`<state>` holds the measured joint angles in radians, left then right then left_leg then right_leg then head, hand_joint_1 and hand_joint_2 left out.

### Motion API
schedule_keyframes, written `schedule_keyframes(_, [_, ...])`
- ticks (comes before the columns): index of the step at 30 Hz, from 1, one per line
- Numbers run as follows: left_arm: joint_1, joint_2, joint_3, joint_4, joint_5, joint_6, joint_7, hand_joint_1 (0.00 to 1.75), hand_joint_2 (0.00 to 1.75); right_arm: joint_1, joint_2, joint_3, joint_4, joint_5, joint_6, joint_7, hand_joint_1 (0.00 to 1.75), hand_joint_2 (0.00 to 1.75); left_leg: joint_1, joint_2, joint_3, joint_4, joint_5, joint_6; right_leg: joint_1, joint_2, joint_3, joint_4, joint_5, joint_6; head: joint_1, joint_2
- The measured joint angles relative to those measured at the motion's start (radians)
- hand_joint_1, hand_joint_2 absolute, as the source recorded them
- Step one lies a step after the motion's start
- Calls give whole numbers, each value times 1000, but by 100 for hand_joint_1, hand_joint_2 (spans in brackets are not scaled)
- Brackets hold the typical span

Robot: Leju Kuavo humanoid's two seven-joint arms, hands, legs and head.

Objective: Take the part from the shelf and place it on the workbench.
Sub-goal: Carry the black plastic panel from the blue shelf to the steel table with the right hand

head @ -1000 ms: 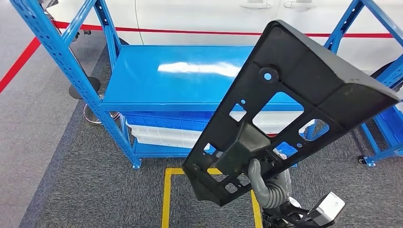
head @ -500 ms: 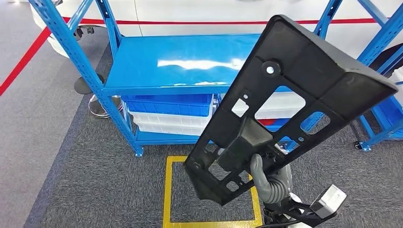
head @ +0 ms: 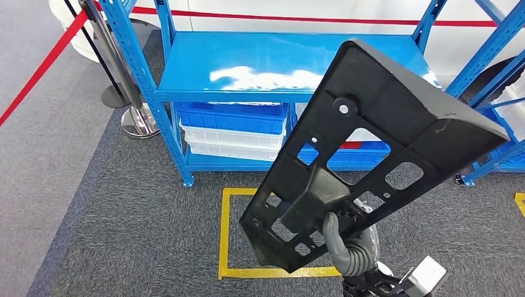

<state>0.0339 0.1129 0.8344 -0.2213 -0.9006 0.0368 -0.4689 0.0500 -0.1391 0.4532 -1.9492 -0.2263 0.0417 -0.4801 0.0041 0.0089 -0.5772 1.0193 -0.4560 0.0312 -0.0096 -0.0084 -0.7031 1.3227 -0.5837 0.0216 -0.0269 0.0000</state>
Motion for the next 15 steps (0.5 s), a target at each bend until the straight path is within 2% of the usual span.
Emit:
schedule_keyframes(1, [0,0,2,0,0,0,0,0,0,5,0,0,-1,3,-2,-3,175,175,-5,0,-14,0,11,1,4,1,36,-27,29,-10,0,0])
schedule_keyframes(2, [1,0,4,0,-1,1,0,0,0,10,0,0,-3,6,-4,-6,175,175,-10,-1,-26,1,21,1,11,2,87,-84,53,-24,0,0])
schedule_keyframes(4, [2,-1,8,0,-6,1,0,0,0,16,1,0,-12,14,-7,-12,175,175,-19,-1,-43,1,41,-1,25,1,204,-245,51,-53,-1,0])
schedule_keyframes(5, [3,-1,9,0,-11,1,-1,0,0,19,1,0,-18,19,-8,-15,175,175,-19,-1,-46,-1,51,-4,31,1,240,-302,40,-61,-1,0])
schedule_keyframes(6, [4,0,11,0,-16,1,-1,0,0,22,1,0,-23,23,-8,-17,175,175,-18,0,-48,-4,61,-8,35,0,258,-338,31,-65,0,0])
schedule_keyframes(8, [7,3,17,0,-26,1,-3,0,0,31,2,0,-29,32,-10,-21,175,175,-15,-1,-53,-10,75,-19,34,-3,252,-356,52,-69,3,0])
schedule_keyframes(9, [9,4,20,0,-30,1,-3,0,0,36,3,0,-31,37,-10,-23,175,175,-15,-2,-60,-3,60,-25,31,-4,244,-364,66,-74,4,0])
schedule_keyframes(10, [11,6,23,0,-33,3,-4,0,0,42,5,0,-33,42,-12,-24,175,175,-14,-3,-71,21,24,-32,27,-6,232,-370,82,-78,3,0])
schedule_keyframes(11, [12,8,27,0,-35,4,-4,0,0,48,7,0,-34,47,-13,-26,175,175,-11,-4,-83,64,-28,-39,25,-7,217,-373,96,-80,1,0])
schedule_keyframes(12, [13,9,29,0,-36,7,-4,0,0,54,8,0,-35,52,-14,-28,175,175,-8,-5,-96,122,-82,-46,25,-6,201,-371,108,-83,0,0])
schedule_keyframes(13, [13,11,32,0,-38,9,-4,0,0,61,10,0,-36,56,-15,-30,175,175,-3,-5,-105,185,-121,-53,24,-7,184,-366,119,-82,-1,0])
schedule_keyframes(14, [13,12,34,0,-40,10,-4,0,0,67,10,0,-36,60,-16,-31,175,175,2,-5,-107,238,-131,-59,22,-8,165,-359,129,-79,-1,0])
schedule_keyframes(15, [13,12,36,0,-42,12,-4,0,0,71,10,0,-36,61,-16,-31,175,175,8,-5,-98,267,-115,-66,19,-9,143,-349,139,-75,-1,0])
